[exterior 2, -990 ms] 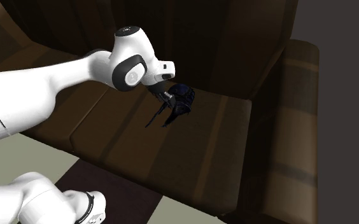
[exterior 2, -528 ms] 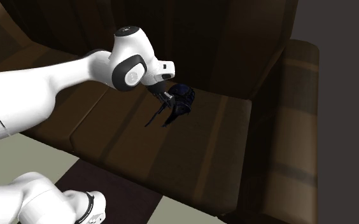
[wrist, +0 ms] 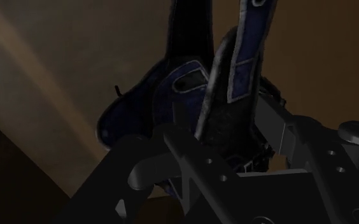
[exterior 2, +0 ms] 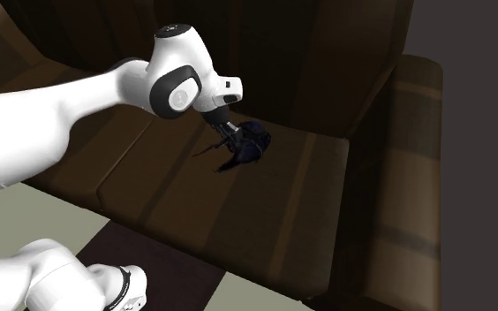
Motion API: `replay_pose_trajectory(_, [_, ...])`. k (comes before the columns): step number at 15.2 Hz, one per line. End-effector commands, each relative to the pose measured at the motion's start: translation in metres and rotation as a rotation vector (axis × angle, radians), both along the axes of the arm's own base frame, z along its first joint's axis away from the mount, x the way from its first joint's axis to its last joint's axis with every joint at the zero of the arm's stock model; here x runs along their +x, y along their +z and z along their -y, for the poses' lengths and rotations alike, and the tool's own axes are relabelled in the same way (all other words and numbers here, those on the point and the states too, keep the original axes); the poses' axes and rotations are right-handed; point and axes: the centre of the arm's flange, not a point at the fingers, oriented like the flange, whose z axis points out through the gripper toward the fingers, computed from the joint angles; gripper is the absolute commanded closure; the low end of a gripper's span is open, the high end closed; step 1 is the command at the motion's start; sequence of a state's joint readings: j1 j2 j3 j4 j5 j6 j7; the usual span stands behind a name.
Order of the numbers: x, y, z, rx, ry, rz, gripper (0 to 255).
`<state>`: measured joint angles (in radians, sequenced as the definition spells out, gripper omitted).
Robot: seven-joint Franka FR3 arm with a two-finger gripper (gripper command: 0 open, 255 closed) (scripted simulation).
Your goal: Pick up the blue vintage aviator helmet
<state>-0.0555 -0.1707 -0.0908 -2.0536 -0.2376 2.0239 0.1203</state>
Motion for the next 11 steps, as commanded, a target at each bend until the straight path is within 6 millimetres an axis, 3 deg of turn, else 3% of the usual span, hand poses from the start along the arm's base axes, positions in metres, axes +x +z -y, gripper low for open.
replay_pose_trajectory(1, [0.000,0.013,0.000,0.000,0.000,0.001,255])
replay_pose_trajectory(9, [0.000,0.055,0.000,0.000,0.000,0.001,255])
replay_pose_trajectory(11, [0.000,0.056,0.000,0.000,0.000,0.001,255])
